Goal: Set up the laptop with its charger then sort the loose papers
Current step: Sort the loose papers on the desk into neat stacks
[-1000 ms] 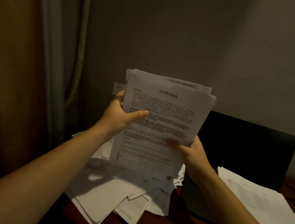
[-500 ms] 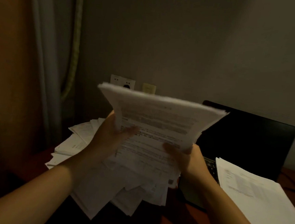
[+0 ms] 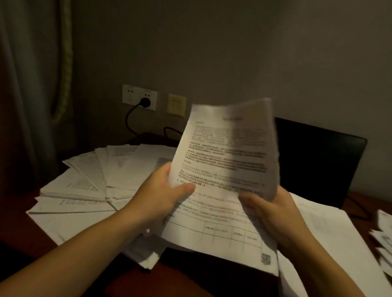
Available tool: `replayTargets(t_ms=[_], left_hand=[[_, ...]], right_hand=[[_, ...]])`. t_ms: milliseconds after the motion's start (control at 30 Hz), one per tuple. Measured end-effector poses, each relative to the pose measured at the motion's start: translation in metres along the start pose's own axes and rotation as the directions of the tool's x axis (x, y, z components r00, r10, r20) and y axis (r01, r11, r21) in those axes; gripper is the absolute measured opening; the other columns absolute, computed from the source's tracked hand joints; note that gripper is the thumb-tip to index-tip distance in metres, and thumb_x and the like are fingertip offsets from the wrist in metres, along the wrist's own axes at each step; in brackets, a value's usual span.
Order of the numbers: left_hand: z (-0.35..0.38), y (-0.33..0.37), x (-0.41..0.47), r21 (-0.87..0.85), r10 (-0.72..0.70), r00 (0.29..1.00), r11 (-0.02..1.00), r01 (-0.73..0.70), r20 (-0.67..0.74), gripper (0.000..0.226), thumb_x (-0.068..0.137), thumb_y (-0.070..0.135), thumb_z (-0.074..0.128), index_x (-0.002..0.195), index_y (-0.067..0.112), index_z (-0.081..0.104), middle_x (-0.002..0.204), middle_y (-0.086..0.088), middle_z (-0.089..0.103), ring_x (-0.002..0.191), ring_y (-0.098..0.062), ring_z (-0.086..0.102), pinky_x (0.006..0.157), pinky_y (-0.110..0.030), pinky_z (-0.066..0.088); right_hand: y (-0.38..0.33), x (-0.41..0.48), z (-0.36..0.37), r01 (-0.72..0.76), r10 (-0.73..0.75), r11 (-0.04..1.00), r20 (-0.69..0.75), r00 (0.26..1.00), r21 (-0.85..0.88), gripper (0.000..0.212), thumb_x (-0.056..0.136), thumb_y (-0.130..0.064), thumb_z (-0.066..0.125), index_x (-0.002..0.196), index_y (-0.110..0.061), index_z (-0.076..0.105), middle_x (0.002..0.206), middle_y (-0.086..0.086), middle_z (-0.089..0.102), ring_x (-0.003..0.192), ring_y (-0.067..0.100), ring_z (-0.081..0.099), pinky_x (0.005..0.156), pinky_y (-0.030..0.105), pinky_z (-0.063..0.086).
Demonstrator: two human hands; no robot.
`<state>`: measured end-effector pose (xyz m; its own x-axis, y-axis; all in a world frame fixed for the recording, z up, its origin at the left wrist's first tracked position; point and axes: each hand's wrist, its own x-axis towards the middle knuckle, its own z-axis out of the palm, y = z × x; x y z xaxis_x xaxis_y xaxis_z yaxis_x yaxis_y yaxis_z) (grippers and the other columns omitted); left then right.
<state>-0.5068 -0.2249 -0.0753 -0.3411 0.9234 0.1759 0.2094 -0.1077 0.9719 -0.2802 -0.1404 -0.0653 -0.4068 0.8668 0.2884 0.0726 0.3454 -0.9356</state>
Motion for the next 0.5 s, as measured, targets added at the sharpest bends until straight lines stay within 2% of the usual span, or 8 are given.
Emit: replayTargets(t_ms=[67,100,167,233,300,367,433,500], left_hand=[[0.022,0.004,-0.005,-0.071,-0.019,0.998,0.997,0.023,0.061,0.022,0.097,0.020,0.064,0.117,0.029,0.062,0.108,0.008,0.076,0.100,-0.016,0.073,0.086,-0.045,0.060],[0.033,0.005,-0.006,-0.099,-0.033,0.996,0.994,0.042,0.085,0.019,0.100,0.019,0.061,0.116,0.028,0.063,0.107,0.008,0.076,0.099,-0.017,0.073,0.086,-0.044,0.060],[0.055,0.008,-0.007,-0.130,-0.064,0.987,0.988,0.084,0.151,0.020,0.101,0.017,0.057,0.114,0.029,0.067,0.106,0.006,0.076,0.097,-0.019,0.074,0.087,-0.048,0.059],[0.077,0.011,-0.007,-0.112,-0.086,0.972,0.987,0.113,0.217,0.025,0.100,0.015,0.059,0.118,0.030,0.066,0.105,0.004,0.077,0.095,-0.022,0.075,0.087,-0.052,0.059],[0.098,0.012,-0.007,-0.011,-0.077,0.965,0.997,0.083,0.252,0.034,0.098,0.014,0.061,0.126,0.033,0.060,0.100,0.006,0.077,0.089,-0.018,0.075,0.081,-0.046,0.060],[0.121,0.012,-0.006,0.095,-0.030,0.964,0.995,0.005,0.263,0.048,0.096,0.014,0.065,0.135,0.039,0.049,0.094,0.008,0.077,0.084,-0.011,0.075,0.071,-0.032,0.059],[0.141,0.012,-0.006,0.210,0.028,0.961,0.974,-0.088,0.274,0.054,0.095,0.018,0.066,0.141,0.038,0.047,0.095,0.010,0.075,0.087,-0.007,0.072,0.069,-0.025,0.055],[0.159,0.011,-0.006,0.350,0.070,0.955,0.921,-0.173,0.288,0.053,0.095,0.022,0.065,0.144,0.032,0.050,0.106,0.015,0.066,0.096,-0.005,0.063,0.072,-0.018,0.049]], right_hand=[[-0.001,-0.015,-0.021,-0.049,0.049,0.999,-0.032,0.998,-0.002,0.021,0.092,-0.001,0.064,0.106,-0.016,0.069,0.093,0.018,0.074,0.077,0.042,0.067,0.066,0.044,0.060],[0.000,-0.022,-0.033,-0.068,0.068,0.998,-0.047,0.997,0.001,0.024,0.093,-0.001,0.064,0.110,-0.018,0.069,0.102,0.016,0.075,0.088,0.038,0.071,0.074,0.046,0.063],[0.004,-0.039,-0.058,-0.108,0.112,0.993,-0.077,0.991,0.057,0.032,0.093,0.001,0.062,0.120,-0.016,0.066,0.110,0.005,0.076,0.097,0.022,0.074,0.071,0.031,0.063],[0.005,-0.055,-0.084,-0.156,0.167,0.983,-0.114,0.979,0.097,0.034,0.093,0.004,0.061,0.121,-0.014,0.065,0.106,-0.002,0.077,0.092,0.013,0.075,0.065,0.020,0.059],[0.007,-0.069,-0.108,-0.195,0.207,0.977,-0.156,0.966,0.088,0.030,0.092,0.002,0.063,0.116,-0.017,0.065,0.101,-0.003,0.078,0.083,0.010,0.075,0.058,0.017,0.056],[0.015,-0.080,-0.130,-0.239,0.227,0.971,-0.271,0.936,-0.014,0.029,0.090,-0.008,0.071,0.114,-0.020,0.061,0.104,-0.005,0.076,0.080,0.010,0.075,0.054,0.017,0.055],[0.023,-0.087,-0.148,-0.291,0.193,0.937,-0.406,0.893,-0.195,0.042,0.086,-0.020,0.078,0.119,-0.026,0.053,0.111,-0.012,0.069,0.088,0.012,0.072,0.059,0.022,0.060],[0.031,-0.091,-0.161,-0.301,0.139,0.907,-0.464,0.875,-0.296,0.056,0.085,-0.023,0.079,0.130,-0.031,0.047,0.120,-0.016,0.062,0.101,0.012,0.067,0.072,0.030,0.063]])
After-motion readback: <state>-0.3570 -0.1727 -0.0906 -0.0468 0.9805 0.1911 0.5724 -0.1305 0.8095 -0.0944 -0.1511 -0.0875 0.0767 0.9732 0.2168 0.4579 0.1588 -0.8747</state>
